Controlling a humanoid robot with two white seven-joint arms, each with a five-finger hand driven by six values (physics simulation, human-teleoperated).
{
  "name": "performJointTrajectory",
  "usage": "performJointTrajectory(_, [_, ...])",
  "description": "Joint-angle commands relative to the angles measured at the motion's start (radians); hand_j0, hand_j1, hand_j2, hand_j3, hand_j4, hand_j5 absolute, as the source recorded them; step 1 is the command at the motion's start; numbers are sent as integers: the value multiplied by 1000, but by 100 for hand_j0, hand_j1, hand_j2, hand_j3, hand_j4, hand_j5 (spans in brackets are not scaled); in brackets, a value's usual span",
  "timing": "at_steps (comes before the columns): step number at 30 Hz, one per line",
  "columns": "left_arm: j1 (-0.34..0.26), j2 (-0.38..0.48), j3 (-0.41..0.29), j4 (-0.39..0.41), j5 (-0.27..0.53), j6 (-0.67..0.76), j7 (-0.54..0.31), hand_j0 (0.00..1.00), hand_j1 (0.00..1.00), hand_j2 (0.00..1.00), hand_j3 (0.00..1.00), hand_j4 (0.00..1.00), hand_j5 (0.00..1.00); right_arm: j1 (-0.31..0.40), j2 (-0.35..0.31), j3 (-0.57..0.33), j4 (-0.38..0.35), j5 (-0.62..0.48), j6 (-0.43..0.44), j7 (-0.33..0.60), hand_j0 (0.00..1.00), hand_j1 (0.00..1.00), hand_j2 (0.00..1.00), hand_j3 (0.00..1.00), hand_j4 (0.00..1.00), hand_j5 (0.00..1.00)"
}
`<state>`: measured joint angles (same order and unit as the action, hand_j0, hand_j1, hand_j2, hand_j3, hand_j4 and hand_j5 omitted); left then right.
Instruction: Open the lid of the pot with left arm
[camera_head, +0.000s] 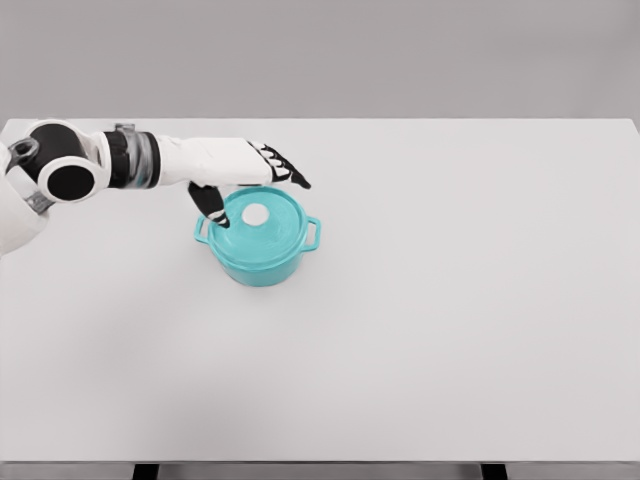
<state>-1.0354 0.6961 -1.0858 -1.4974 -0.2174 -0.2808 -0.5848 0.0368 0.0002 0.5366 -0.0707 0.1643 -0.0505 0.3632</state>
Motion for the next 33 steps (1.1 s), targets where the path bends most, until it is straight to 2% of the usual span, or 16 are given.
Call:
performJointTrajectory(1, [0,-9,-37,8,10,57,-1,99,99,99,99,99,99,0,0,0,0,0,0,0,100,100,100,100,100,100])
performJointTrajectory(2, [-2,-9,-39,3,10,52,-3,98,98,98,98,98,98,0,0,0,0,0,0,0,100,100,100,100,100,100])
performJointTrajectory(5, [-6,-9,-59,-27,9,46,-3,88,88,88,88,88,88,0,0,0,0,0,0,0,100,100,100,100,100,100])
performJointTrajectory(7, [-23,0,-62,-56,9,43,-4,88,88,88,88,88,88,0,0,0,0,0,0,0,100,100,100,100,100,100])
performJointTrajectory(11, [-29,3,-80,-56,9,46,-7,86,86,86,86,86,86,0,0,0,0,-2,0,0,100,100,100,100,100,100])
performJointTrajectory(12, [-29,3,-82,-55,9,46,-9,82,82,82,82,82,82,0,0,0,0,0,-2,0,100,100,100,100,100,100])
performJointTrajectory(22, [-41,17,-97,-47,7,52,-12,82,82,82,82,82,82,0,0,0,0,0,0,0,100,100,100,100,100,100])
performJointTrajectory(33, [-41,19,-117,-38,6,51,-13,73,73,73,73,73,73,0,0,0,0,0,0,0,100,100,100,100,100,100])
